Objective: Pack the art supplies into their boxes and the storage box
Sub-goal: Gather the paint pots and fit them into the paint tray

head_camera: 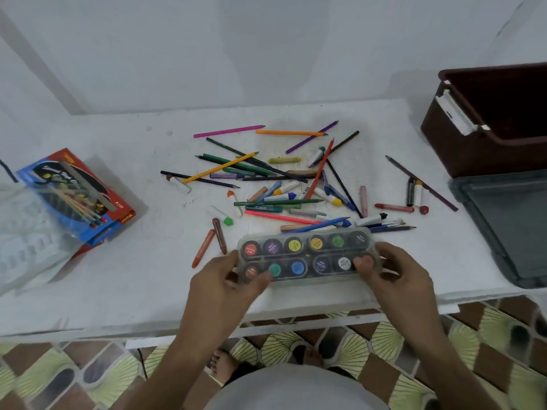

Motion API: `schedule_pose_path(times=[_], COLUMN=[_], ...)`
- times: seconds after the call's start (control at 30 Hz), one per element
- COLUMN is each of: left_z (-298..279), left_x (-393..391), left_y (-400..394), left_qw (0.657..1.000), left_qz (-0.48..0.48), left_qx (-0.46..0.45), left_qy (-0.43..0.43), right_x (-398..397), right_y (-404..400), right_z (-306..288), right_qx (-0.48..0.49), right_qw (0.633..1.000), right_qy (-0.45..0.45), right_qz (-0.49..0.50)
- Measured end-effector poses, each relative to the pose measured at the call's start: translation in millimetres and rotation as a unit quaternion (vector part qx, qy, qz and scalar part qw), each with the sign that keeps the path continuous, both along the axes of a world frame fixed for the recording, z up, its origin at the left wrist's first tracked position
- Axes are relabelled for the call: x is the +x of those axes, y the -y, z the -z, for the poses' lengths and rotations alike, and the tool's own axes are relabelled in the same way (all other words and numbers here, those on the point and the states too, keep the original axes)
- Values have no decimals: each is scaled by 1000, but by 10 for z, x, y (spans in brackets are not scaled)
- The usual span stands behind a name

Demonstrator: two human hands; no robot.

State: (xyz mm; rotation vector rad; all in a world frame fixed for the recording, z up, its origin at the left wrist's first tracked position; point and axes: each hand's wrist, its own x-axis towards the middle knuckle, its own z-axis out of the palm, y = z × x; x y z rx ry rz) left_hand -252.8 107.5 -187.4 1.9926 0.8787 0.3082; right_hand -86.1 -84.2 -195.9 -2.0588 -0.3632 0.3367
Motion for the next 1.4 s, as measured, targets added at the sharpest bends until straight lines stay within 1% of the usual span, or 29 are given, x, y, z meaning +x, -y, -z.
schedule_pose_path(times=[0.1, 0.23, 0.33, 0.43, 0.5, 0.63, 0.7, 0.77, 0.9, 1.03, 1.1, 1.17, 1.23, 1.33, 1.4], left_z=[-19, -202, -372, -574, -761, -1183, -1344, -1447, -1480, -1133, -942, -826, -730, -655, -614], left_x=[16, 307, 725, 1237, 1598, 2379, 2811, 3241, 3997, 4720, 4994, 5173, 5286, 5376, 5403], left_y=[-126, -378, -508, -507, -447, -115, 135, 392, 905, 1244, 1353, 1446, 1511, 1538, 1538], left_qw=[999, 991, 987, 982, 979, 974, 973, 974, 980, 984, 991, 996, 994, 979, 960], left_qz=[44, 93, 119, 137, 129, 111, 103, 97, 104, 108, 94, 61, 49, 79, 105], left_qx=[20, 84, 77, 87, 114, 139, 148, 149, 140, 138, 91, 39, 18, 69, 109], left_qy=[18, 40, 74, 97, 107, 138, 146, 139, 100, 24, 2, -42, -92, -175, -236], right_x=[-65, 44, 329, 754, 1088, 1931, 2409, 2901, 3736, 4357, 4564, 4684, 4766, 4857, 4884], right_y=[-32, -114, -158, -116, -31, 283, 508, 727, 989, 1110, 1147, 1174, 1179, 1103, 1016], right_z=[-102, -295, -448, -671, -878, -1382, -1589, -1713, -1747, -1532, -1374, -1215, -1078, -976, -915], right_qx=[18, 13, 19, 43, 56, 69, 40, 9, -25, -60, -66, -79, -108, -181, -234], right_qw=[999, 996, 991, 987, 981, 970, 968, 970, 981, 988, 988, 988, 984, 972, 964], right_qy=[7, 57, 101, 129, 164, 224, 243, 238, 184, 135, 130, 132, 143, 148, 119], right_qz=[27, 65, 88, 89, 83, 60, 46, 51, 55, 53, 43, 33, 8, -26, -52])
